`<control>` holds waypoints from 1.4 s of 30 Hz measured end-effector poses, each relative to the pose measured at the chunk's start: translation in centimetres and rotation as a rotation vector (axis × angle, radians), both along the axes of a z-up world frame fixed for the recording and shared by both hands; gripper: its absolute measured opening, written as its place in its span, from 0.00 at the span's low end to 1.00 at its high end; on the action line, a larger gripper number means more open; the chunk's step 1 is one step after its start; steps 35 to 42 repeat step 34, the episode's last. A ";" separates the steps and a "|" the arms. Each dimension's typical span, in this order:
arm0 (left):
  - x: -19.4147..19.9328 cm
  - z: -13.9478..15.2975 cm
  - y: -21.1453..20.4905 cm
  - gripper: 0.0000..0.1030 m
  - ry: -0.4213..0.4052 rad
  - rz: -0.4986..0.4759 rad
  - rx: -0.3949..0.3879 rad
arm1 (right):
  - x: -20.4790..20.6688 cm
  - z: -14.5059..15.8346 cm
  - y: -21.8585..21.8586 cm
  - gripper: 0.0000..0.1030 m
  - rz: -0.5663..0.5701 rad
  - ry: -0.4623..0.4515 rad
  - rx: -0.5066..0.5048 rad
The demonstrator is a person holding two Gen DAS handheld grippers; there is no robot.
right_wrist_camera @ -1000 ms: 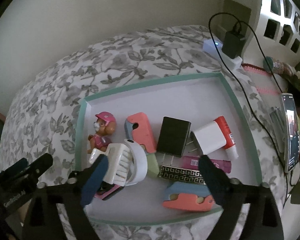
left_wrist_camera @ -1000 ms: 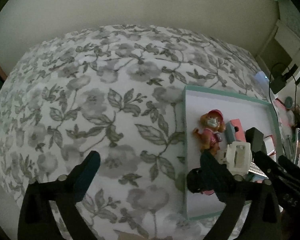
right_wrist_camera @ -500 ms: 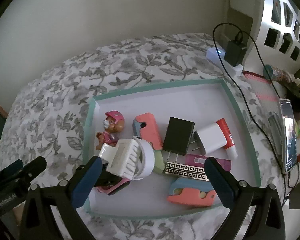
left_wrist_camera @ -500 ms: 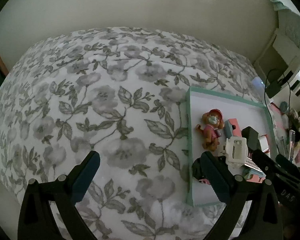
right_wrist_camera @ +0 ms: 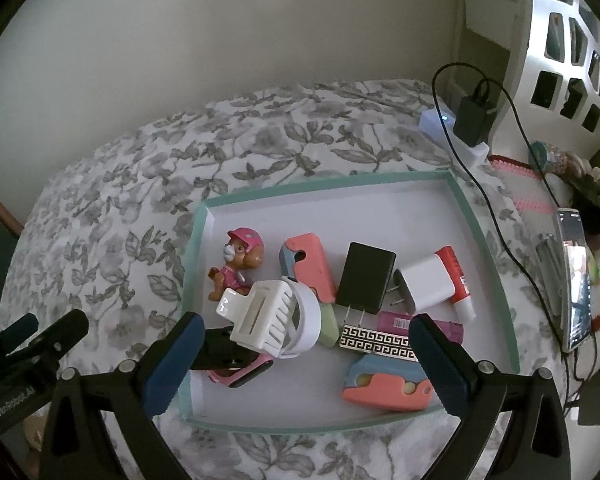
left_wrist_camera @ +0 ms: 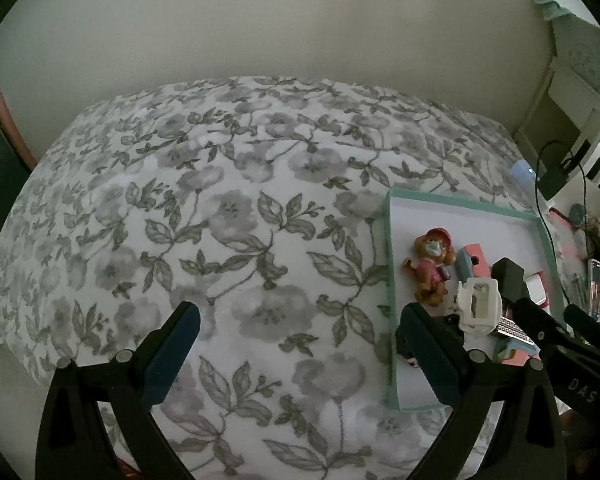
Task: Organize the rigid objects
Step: 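Withdraw both open tools from the tray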
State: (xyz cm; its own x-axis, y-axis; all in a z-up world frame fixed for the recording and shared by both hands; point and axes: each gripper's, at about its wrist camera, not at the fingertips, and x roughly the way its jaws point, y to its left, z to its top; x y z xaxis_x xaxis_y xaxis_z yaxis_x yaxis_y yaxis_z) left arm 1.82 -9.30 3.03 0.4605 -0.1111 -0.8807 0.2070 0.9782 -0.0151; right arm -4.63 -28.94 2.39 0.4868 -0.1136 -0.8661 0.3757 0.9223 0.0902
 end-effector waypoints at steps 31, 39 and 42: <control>0.1 -0.2 -0.2 0.98 -0.010 0.020 0.073 | 0.1 0.4 0.0 1.00 0.009 -0.016 -0.005; 0.1 -0.1 -0.2 0.98 -0.010 0.013 0.063 | 0.1 0.4 0.0 1.00 0.007 -0.016 -0.004; 0.1 -0.1 -0.2 0.98 -0.010 0.013 0.063 | 0.1 0.4 0.0 1.00 0.007 -0.016 -0.004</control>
